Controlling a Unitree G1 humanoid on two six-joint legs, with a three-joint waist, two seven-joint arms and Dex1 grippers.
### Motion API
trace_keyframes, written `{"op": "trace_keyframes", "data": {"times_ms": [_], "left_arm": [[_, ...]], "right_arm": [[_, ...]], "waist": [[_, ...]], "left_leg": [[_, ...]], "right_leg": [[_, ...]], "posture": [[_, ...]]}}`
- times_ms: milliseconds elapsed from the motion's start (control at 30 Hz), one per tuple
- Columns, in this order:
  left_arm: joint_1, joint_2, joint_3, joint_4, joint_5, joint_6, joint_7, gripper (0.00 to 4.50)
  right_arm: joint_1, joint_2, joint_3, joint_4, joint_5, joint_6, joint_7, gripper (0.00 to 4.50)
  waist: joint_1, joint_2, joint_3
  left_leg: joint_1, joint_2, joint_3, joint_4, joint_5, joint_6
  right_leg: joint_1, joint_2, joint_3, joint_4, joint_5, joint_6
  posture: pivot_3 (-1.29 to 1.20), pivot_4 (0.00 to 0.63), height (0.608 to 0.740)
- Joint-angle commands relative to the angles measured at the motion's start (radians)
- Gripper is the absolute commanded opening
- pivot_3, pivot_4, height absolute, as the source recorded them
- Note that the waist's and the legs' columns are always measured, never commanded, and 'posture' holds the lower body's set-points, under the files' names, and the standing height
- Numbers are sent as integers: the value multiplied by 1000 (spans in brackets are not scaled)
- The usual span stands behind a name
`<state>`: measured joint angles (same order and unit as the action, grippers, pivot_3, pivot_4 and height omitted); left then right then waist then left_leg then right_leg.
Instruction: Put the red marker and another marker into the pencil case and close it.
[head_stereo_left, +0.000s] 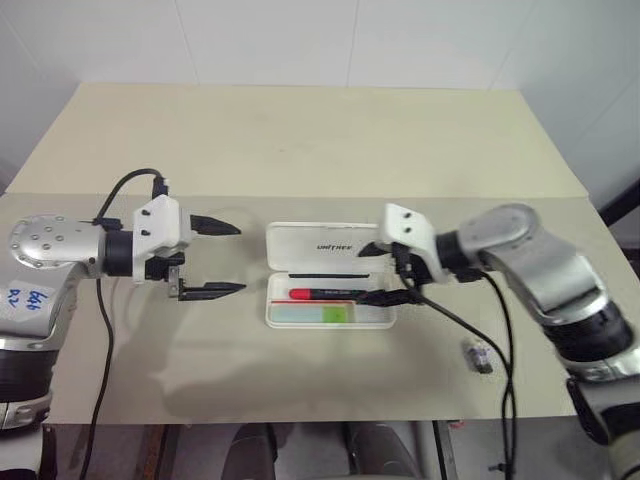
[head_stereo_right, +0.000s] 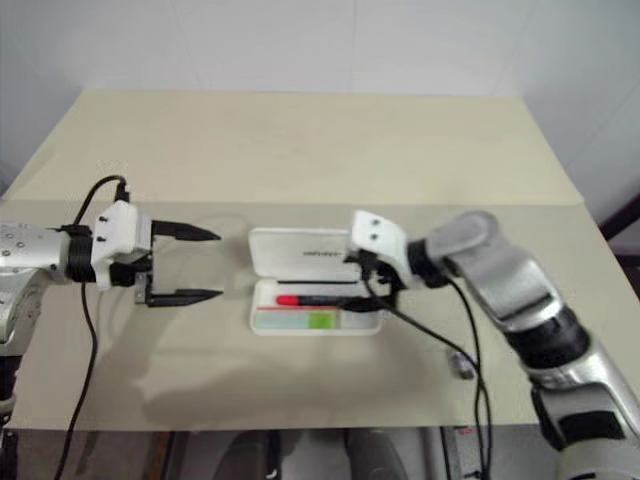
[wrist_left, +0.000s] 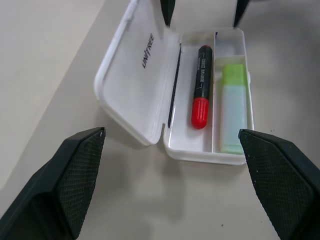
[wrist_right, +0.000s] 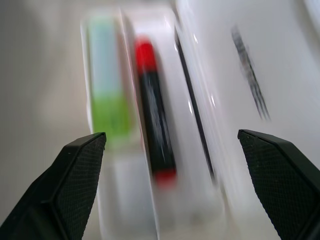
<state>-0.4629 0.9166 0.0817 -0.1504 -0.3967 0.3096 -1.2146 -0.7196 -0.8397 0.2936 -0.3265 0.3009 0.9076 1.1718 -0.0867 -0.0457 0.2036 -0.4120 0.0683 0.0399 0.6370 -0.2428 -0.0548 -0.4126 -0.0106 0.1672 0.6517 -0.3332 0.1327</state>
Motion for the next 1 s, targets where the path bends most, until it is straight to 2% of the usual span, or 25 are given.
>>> {"op": "trace_keyframes", "data": {"times_ms": [33,200,400,567,700,800,1000], "left_arm": [[-36,-27,-38,-45,-24,9,-10,4500],[-92,-98,-113,-72,-36,30,-13,4500],[-141,-200,-190,-53,-28,25,-15,4500],[-135,-261,-235,-43,-27,20,-23,4500],[-125,-286,-254,-40,-24,19,-28,4500],[-141,-304,-273,1,-13,-4,-48,4500],[-163,-319,-280,41,0,-29,-68,4500]], "right_arm": [[90,-118,-140,-106,70,68,13,4471],[289,-272,-342,-163,93,124,-33,4471],[537,-354,-590,-200,93,185,-77,4471],[719,-343,-818,-278,114,384,-117,4471],[785,-337,-923,-355,149,556,-140,4471],[773,-289,-974,-405,219,693,-199,4471],[860,-169,-1039,-514,445,707,-395,4471]], "waist": [[3,0,0],[6,0,0],[5,0,0],[7,0,0],[6,0,0],[6,0,0],[8,-1,-1]], "left_leg": [[0,0,0,-1,0,0],[0,0,0,-1,0,0],[3,-1,0,0,0,0],[3,-1,0,1,0,0],[3,-1,0,2,0,0],[4,-1,0,3,0,0],[3,-2,-1,4,0,0]], "right_leg": [[0,0,0,0,0,0],[0,0,1,0,-1,0],[3,0,2,0,0,1],[4,0,2,0,0,2],[5,0,2,0,1,3],[5,0,3,0,1,3],[7,0,2,-3,1,3]], "posture": [[0,150,740],[0,150,740],[0,150,740],[0,150,740],[0,150,740],[0,150,740],[0,150,740]]}}
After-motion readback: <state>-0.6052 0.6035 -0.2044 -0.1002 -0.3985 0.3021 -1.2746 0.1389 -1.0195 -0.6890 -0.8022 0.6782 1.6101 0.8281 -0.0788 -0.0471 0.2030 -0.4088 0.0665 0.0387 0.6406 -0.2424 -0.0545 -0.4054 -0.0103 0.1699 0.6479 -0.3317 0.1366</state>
